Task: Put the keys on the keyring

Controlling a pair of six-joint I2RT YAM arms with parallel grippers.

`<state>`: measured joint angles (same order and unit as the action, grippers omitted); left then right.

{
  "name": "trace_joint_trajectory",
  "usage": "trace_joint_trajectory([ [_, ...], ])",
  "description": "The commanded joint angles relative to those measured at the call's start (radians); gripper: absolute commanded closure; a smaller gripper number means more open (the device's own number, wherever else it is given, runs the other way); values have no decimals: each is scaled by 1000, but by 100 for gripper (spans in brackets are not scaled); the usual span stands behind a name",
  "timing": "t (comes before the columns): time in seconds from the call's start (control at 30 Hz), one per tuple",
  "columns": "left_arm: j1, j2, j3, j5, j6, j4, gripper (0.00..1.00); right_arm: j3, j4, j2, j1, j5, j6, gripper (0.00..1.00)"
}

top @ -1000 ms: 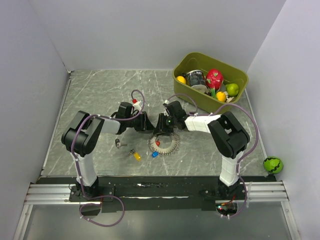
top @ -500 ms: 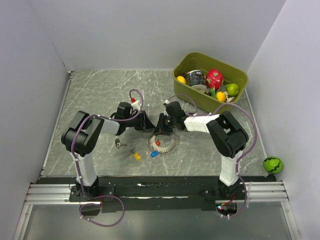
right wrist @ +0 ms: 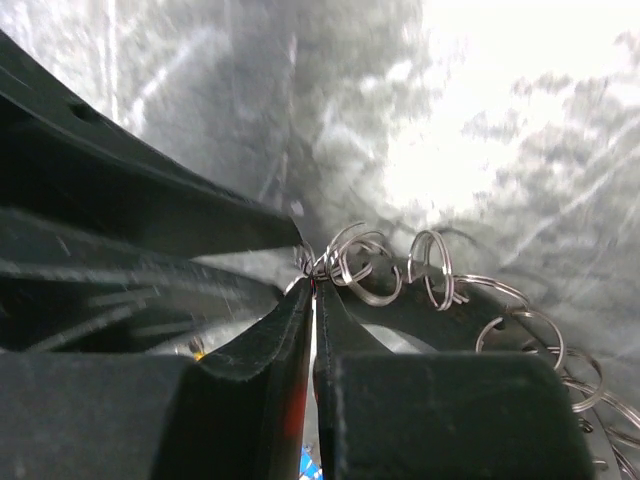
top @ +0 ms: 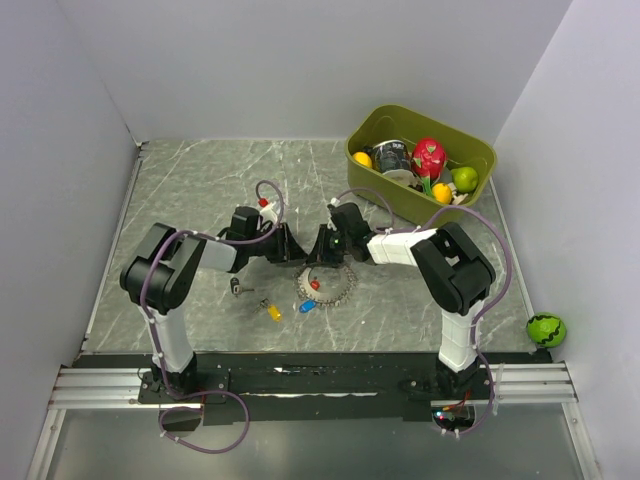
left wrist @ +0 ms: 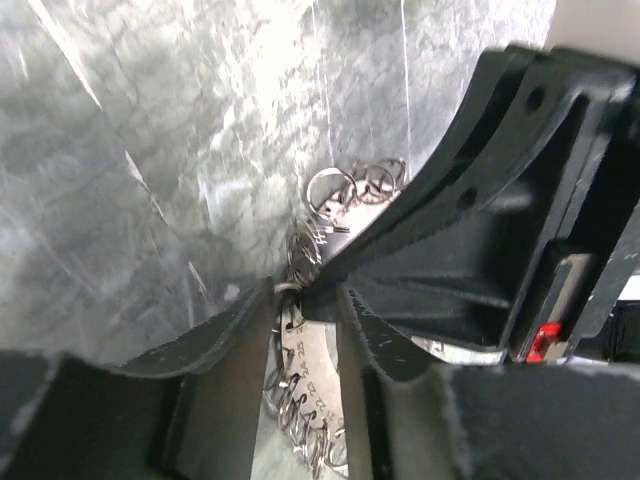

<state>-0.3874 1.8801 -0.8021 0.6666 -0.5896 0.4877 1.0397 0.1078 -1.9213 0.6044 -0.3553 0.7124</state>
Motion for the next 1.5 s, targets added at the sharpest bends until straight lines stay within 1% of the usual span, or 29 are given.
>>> trace_joint_trajectory([
  [0.0,15,-44,6,44,23,-49,60,-16,96,-10,-3,47,-1,88],
  [0.13,39,-38,24,68,19,-37,59,-35,122,-1,-9,41,2,84],
  [0.23,42,-26,30,79,14,-35,61,-29,130,-11,-9,26,1,79],
  [0.43,47,-38,75,53,-32,25,65,-32,154,-25,-11,21,9,75],
  [0.53,54,-41,83,73,-38,54,66,-27,165,-30,-12,12,9,73],
  [0.63,65,-64,104,88,-55,103,63,-33,185,-25,-11,-2,12,73],
  [0.67,68,-81,113,80,-61,109,60,-33,185,-24,-12,-4,13,73],
  [0.8,96,-88,100,47,-73,65,57,-23,179,-33,-15,-2,15,73],
  [0.93,108,-75,77,30,-93,20,58,-10,170,-38,-15,13,15,74],
  [1.07,108,-23,31,19,-99,-7,59,14,150,-56,-17,24,12,75],
  [1.2,104,14,0,39,-98,-24,60,28,148,-76,-17,29,15,76],
  [1.37,85,37,-26,18,-69,-72,61,37,139,-97,-17,38,16,82],
  [1.47,73,48,-25,1,-59,-75,60,30,156,-105,-15,33,21,88],
])
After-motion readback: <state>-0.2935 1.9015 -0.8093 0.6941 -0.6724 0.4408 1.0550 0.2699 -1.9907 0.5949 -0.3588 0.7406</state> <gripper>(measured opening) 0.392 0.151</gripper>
